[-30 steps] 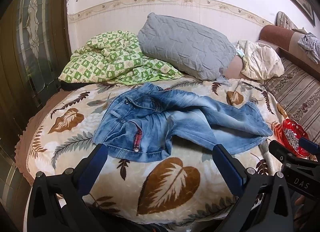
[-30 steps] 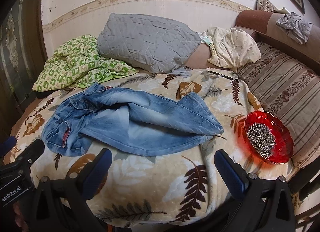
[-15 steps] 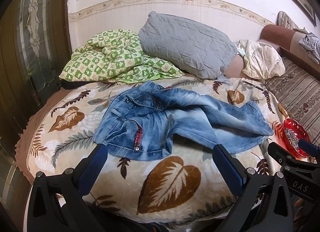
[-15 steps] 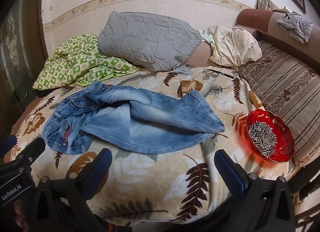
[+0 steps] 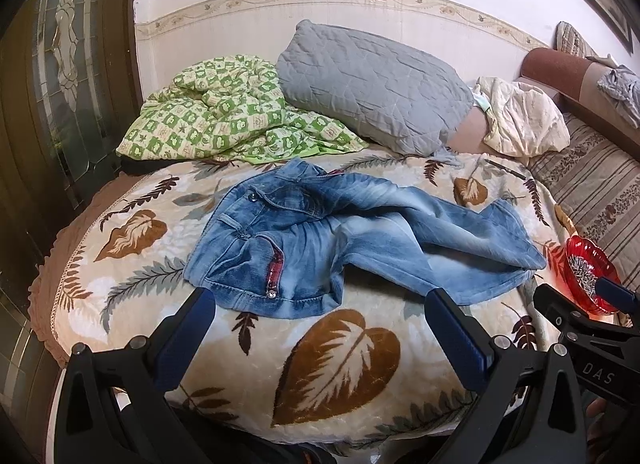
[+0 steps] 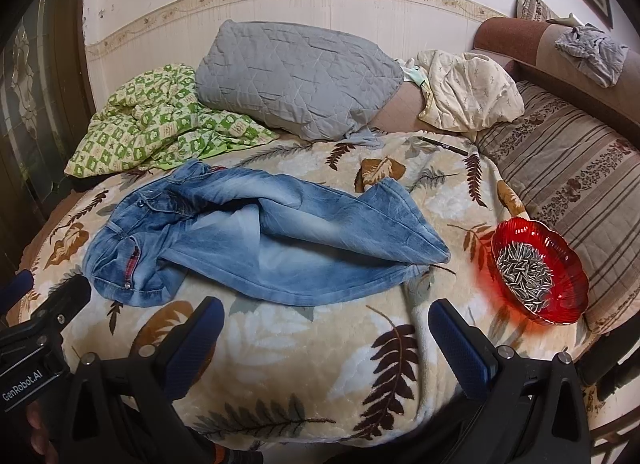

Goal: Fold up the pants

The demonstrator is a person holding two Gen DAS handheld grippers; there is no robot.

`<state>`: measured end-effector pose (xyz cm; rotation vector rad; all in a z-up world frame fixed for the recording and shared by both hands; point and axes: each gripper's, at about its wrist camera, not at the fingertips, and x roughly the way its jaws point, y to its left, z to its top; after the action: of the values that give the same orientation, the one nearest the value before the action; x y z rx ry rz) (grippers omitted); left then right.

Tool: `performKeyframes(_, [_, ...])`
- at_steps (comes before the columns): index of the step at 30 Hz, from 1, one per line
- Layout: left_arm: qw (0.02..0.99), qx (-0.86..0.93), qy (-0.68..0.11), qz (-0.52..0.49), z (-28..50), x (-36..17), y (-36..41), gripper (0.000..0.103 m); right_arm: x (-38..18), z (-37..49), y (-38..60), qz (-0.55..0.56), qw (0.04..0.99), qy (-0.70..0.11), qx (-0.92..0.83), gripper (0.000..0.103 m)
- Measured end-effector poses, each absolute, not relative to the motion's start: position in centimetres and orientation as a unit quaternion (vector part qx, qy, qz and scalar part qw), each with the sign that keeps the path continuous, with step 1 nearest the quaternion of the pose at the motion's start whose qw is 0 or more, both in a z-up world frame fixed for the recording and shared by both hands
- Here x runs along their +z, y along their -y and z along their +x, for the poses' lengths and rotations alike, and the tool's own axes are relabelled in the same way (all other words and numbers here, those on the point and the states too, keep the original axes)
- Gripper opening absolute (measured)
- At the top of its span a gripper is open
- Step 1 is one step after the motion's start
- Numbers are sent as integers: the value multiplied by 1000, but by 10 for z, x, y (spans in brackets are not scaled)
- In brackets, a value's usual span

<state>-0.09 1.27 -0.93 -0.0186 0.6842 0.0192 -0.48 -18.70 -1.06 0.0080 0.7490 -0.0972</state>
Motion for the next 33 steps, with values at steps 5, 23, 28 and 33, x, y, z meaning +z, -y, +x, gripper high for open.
performKeyframes(5, [941,7,-338,-7,1,-10,-10,103,-12,-4,187,4,929,-366,-49,103])
performKeyframes(23, [942,-19,-334,30,16,-14,-2,103,-18,4,198,18,926,-375,-40,103])
performKeyframes(28, [936,-108,-319,103,43,-14,13,103,-10,7,225,62,932,-356,-13,103])
performKeyframes(33, [904,-200,-325,195,81,-15,43,103,-4,11,266,91,936,-339,-2,103])
